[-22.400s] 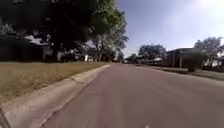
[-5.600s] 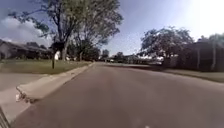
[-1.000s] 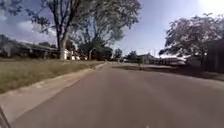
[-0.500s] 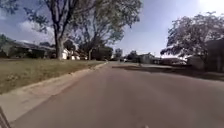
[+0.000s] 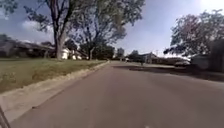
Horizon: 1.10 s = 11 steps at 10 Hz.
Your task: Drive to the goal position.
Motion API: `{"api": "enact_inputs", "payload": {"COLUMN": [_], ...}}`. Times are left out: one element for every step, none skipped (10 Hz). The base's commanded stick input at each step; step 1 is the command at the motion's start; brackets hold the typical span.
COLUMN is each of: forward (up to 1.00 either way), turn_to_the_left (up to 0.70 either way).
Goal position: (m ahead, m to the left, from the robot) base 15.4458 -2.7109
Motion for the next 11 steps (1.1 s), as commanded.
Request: {"api": "enact_inputs", "payload": {"forward": [1.0,1.0,1.0,1.0,1.0,1.0,1.0,1.0,1.0,1.0,1.0], "turn_to_the_left": [0.0,0.0,0.0,0.0,0.0,0.0,0.0,0.0,0.0,0.0,0.0]}}
